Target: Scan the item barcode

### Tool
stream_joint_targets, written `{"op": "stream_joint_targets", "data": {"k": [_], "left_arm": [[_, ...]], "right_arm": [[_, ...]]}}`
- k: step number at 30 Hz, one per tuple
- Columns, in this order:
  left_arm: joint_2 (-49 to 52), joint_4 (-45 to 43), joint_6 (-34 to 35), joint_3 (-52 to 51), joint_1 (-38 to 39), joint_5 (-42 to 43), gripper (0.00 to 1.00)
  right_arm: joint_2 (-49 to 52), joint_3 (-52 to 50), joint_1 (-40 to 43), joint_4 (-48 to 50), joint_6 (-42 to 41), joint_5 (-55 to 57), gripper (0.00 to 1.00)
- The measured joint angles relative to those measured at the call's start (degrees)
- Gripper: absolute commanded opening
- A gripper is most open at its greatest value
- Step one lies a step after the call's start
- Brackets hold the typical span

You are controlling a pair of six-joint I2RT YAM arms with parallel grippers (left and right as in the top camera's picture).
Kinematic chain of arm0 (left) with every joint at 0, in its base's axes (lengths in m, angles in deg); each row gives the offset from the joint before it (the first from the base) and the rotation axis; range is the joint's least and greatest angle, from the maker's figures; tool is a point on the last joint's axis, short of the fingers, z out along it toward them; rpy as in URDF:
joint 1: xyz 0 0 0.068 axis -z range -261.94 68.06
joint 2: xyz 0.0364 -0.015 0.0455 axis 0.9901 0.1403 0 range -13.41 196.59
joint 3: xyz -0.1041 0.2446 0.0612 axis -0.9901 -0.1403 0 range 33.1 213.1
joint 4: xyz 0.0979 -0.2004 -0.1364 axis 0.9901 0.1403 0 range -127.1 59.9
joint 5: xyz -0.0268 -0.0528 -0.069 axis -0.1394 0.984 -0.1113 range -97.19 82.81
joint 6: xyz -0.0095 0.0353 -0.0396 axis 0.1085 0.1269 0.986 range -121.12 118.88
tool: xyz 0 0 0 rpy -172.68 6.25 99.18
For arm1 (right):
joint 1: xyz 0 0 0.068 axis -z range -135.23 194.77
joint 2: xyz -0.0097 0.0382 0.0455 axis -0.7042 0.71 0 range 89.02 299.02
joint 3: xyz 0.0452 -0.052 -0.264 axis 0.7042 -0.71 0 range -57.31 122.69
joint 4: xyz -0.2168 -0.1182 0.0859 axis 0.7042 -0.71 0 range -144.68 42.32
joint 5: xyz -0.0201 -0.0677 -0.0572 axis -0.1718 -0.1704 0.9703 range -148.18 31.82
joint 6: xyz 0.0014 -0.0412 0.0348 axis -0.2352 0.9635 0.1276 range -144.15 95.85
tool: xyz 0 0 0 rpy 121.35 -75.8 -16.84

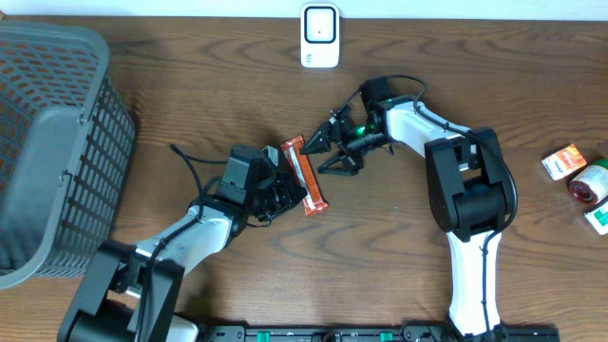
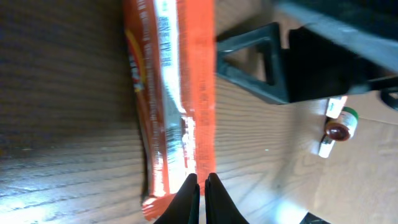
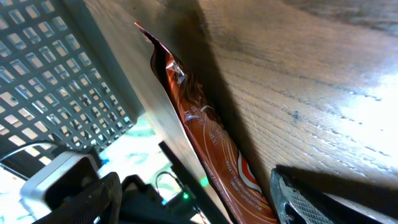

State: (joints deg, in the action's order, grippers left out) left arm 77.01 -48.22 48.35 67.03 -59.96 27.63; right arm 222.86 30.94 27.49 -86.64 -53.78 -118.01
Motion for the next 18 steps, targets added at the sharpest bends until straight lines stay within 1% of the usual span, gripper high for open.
{"op": "stream_joint_targets", "data": {"k": [8,18], "left_arm": [[5.5,-1.6,0.0,0.0,0.0,0.0,0.07],[5.7,-2.7,0.0,0.0,0.0,0.4,0.07]], "right_arm": [[0.0,0.0,0.0,0.3,-0.2,0.0,0.79],[0.0,-0.1,0.0,0.7,-0.4,0.0,0.78]]}}
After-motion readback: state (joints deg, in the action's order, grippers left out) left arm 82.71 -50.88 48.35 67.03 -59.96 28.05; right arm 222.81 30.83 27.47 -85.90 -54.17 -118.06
